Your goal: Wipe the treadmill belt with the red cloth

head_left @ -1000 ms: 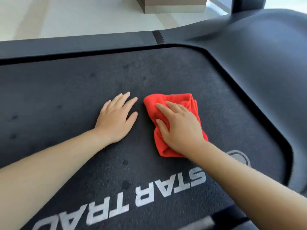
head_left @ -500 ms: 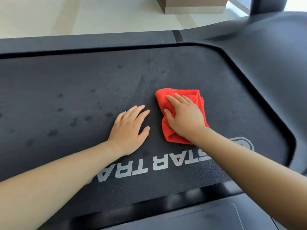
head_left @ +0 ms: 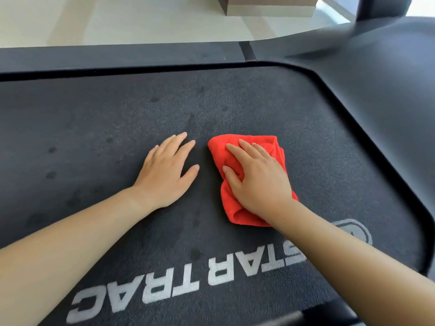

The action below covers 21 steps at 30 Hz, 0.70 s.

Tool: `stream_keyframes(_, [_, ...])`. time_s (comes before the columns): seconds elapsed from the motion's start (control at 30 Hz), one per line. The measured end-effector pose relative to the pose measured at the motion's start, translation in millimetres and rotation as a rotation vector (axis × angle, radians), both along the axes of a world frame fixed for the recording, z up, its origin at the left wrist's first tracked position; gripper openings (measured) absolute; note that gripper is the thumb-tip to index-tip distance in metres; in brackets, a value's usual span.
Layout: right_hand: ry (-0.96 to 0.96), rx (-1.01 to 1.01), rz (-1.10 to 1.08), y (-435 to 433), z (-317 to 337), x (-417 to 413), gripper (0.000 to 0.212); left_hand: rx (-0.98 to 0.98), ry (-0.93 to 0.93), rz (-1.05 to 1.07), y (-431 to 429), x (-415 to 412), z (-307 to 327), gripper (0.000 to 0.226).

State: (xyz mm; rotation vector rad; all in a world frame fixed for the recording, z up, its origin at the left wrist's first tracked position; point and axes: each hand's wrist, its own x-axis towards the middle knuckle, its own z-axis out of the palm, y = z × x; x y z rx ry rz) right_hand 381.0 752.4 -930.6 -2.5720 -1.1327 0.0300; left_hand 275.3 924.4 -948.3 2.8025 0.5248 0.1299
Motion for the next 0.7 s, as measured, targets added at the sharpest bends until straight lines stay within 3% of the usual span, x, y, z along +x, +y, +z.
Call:
stream_keyframes(0.33, [-0.02,0.051,-0.049,77,-6,78,0.047,0.031,-0.01,-0.044,63,105,-3,0.058])
stream_keyframes(0.7, [-0.024,0.031,-0.057,157,-3,177,0.046,0.007,-0.11,0.025,78,119,-10,0.059])
